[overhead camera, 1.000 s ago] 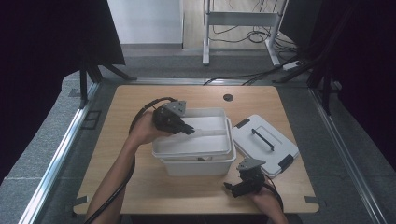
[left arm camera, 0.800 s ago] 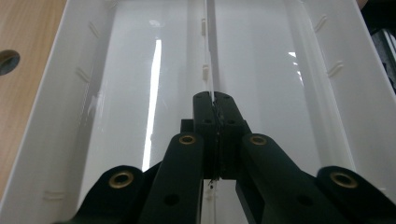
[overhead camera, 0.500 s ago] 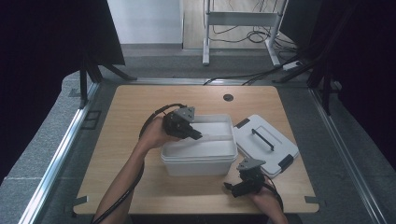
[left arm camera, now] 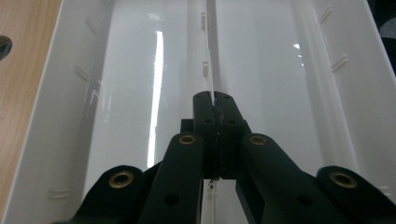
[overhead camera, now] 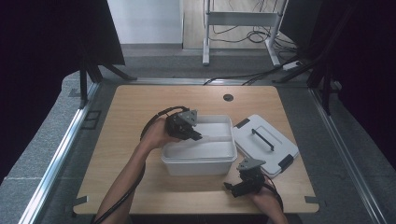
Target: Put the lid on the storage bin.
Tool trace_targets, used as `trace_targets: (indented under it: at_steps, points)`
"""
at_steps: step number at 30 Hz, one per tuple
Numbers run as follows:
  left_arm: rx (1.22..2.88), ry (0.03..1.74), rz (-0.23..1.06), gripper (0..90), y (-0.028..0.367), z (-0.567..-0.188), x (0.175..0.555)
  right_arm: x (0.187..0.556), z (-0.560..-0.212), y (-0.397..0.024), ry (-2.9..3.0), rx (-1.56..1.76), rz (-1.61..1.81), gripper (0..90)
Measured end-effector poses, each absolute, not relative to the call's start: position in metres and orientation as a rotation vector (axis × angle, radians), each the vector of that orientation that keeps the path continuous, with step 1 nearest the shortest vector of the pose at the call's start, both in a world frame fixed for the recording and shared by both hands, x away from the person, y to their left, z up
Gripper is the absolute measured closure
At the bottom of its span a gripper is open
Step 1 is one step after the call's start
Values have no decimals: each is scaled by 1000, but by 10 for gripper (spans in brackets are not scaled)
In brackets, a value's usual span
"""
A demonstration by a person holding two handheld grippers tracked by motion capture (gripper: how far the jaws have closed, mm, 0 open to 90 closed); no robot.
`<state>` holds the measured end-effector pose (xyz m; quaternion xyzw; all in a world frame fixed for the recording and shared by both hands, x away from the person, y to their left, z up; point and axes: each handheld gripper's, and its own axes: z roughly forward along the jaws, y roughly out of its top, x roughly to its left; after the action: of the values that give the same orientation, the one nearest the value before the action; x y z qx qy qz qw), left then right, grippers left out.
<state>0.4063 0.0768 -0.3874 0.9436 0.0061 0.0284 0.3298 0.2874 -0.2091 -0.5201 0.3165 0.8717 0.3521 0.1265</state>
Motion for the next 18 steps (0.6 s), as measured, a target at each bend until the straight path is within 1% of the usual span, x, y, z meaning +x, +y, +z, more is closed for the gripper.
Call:
trace_targets:
  at_steps: [4, 8, 10, 11, 12, 13, 14, 16, 17, 18]
  points:
    - [2458, 28, 64, 892, 78, -389, 407, 287, -520, -209, 2537, 922, 1027, 0]
    - [2494, 31, 94, 879, 74, -386, 405, 287, -520, -209, 2537, 922, 1026, 0]
    - [2493, 53, 124, 798, 73, -384, 403, 287, -520, -209, 2537, 922, 1026, 0]
    - [2485, 60, 133, 778, 74, -382, 402, 287, -520, -209, 2537, 923, 1026, 0]
    - [2475, 66, 145, 717, 75, -380, 401, 288, -520, -209, 2538, 922, 1027, 0]
    - [2467, 79, 163, 717, 77, -378, 399, 288, -520, -209, 2538, 922, 1027, 0]
    - [2456, 103, 196, 671, 79, -374, 397, 288, -520, -209, 2538, 922, 1027, 0]
    - [2456, 122, 213, 591, 82, -371, 395, 288, -520, -209, 2537, 922, 1028, 0]
    - [2456, 139, 229, 496, 84, -369, 394, 288, -520, -209, 2538, 921, 1027, 0]
    - [2458, 161, 244, 496, 85, -368, 392, 288, -520, -209, 2538, 921, 1027, 0]
